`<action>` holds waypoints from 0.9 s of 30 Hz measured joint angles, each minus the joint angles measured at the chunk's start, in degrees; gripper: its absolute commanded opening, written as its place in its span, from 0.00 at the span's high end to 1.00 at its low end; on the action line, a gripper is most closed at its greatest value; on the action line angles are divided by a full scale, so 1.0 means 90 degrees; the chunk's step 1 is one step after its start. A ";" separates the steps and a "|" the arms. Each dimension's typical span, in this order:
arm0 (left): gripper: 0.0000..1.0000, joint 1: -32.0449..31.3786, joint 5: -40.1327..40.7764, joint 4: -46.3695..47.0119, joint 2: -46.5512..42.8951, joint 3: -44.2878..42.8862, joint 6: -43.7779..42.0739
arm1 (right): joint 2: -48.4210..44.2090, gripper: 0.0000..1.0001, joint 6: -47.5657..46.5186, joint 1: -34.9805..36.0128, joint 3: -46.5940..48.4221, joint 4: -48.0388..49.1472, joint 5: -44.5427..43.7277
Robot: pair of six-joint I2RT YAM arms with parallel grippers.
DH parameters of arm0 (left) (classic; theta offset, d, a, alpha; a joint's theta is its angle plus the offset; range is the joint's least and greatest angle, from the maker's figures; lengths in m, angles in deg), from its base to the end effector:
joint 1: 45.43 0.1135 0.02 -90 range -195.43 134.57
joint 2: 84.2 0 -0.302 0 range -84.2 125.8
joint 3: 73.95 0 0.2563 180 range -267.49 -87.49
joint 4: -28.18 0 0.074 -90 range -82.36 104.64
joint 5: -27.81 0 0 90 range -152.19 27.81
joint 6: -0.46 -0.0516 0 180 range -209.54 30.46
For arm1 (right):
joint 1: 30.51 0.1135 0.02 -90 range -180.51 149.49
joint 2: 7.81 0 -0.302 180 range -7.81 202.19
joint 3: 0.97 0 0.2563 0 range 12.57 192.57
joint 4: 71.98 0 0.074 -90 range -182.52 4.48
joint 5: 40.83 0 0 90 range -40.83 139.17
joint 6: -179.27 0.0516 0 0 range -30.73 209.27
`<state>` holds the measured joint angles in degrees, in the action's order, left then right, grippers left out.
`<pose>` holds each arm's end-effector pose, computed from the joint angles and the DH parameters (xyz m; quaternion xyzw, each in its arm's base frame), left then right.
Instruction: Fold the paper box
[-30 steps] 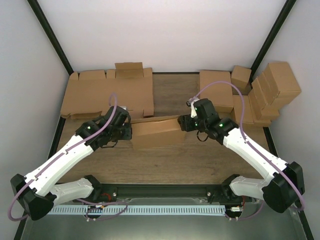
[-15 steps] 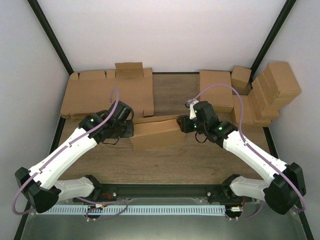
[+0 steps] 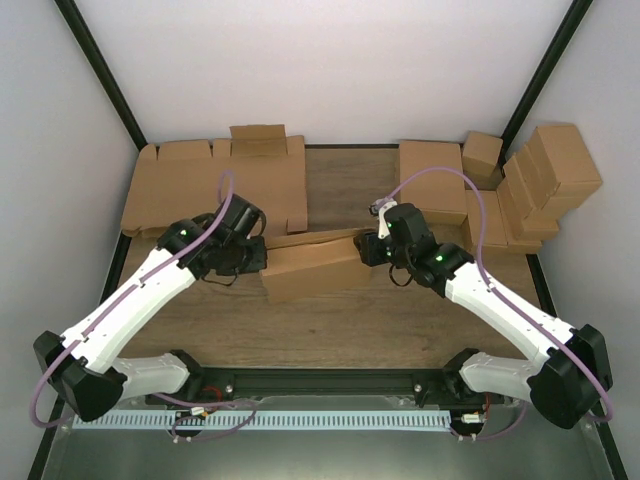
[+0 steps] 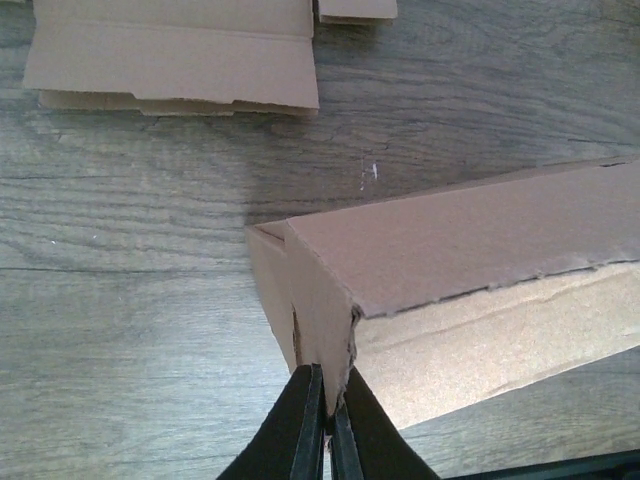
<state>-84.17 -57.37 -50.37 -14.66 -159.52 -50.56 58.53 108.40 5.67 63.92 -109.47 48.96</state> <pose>0.1733 -0.1334 0.3560 -0.0120 0.9705 -0.1171 0.2104 0.2041 0.1490 0.3047 -0.1330 0.8925 0.1986 0.3825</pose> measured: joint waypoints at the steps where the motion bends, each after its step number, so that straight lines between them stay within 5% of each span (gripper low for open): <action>1: 0.96 0.0058 -0.0070 -0.0012 0.0015 -0.0010 -0.0002 | 0.0000 0.51 -0.0002 0.0005 -0.0002 0.0002 -0.0005; 27: 0.96 0.0964 -0.1668 -0.0202 0.0226 -0.0223 -0.0396 | 0.0002 0.51 -0.0024 0.0032 -0.0024 0.0058 -0.0168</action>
<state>-75.49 -72.38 -52.19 -12.63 -161.53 -54.12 58.55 108.18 5.96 63.70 -108.94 47.46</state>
